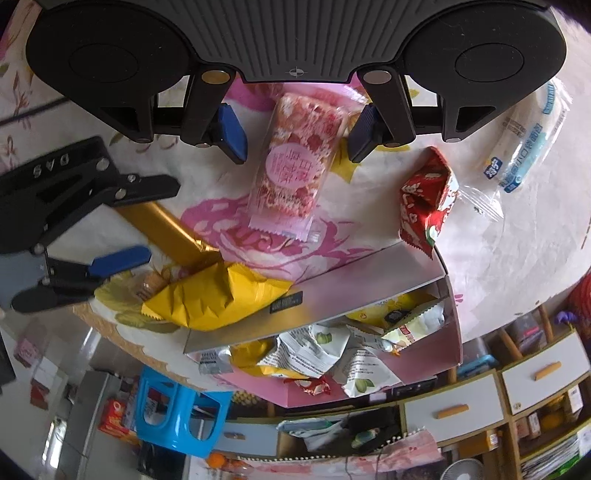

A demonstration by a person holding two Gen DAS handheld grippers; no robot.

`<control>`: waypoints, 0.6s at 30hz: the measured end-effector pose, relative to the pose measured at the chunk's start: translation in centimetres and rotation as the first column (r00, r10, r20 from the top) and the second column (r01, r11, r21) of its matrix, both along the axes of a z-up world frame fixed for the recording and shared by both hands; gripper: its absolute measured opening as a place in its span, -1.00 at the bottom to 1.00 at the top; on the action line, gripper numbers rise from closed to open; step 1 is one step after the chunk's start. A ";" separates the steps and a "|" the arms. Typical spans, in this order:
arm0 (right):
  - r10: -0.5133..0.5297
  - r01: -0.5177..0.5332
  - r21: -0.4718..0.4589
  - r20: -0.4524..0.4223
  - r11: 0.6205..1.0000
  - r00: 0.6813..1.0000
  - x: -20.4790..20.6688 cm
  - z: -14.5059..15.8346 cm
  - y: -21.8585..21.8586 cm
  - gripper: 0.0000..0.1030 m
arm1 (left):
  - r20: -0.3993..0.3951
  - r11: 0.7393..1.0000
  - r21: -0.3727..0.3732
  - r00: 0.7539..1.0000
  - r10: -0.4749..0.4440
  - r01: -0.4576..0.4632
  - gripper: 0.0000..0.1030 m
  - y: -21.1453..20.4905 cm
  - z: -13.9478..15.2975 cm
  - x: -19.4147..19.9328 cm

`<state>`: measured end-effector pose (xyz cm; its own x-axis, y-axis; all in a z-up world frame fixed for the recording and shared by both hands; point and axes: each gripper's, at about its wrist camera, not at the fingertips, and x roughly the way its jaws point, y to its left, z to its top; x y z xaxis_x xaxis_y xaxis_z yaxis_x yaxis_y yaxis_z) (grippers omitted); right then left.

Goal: Organize snacks
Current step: 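Grasp the pink nougat bar with the left gripper while the right grasps the gold bar, then carry both held bars over the pink box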

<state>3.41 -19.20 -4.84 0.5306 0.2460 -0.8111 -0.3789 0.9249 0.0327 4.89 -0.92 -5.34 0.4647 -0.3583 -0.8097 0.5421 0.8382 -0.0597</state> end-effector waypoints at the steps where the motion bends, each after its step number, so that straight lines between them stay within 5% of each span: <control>1: 0.006 -0.006 0.002 0.002 1.000 1.000 -0.1 0.1 0.1 0.24 | -0.004 1.000 -0.004 1.000 0.010 -0.010 0.12 -0.1 0.0 0.1; 5: 0.028 -0.028 0.008 0.014 1.000 1.000 -0.2 0.4 0.7 -0.15 | -0.005 0.999 0.007 0.999 0.038 -0.038 -0.24 -0.5 0.2 0.1; 9: 0.034 -0.035 0.005 0.017 0.999 0.999 -0.2 0.6 0.9 -0.53 | -0.020 0.998 0.001 0.998 0.055 -0.055 -0.38 -0.5 0.3 0.2; 18: 0.040 -0.038 0.077 -0.020 0.996 0.999 0.0 1.4 0.4 -0.61 | -0.050 0.995 0.000 0.994 0.096 -0.096 -0.42 0.1 1.0 0.3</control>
<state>3.46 -18.80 -3.42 0.5017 0.3283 -0.8003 -0.4131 0.9038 0.1118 5.24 -0.80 -4.31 0.4560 -0.3160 -0.8320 0.4551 0.8862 -0.0871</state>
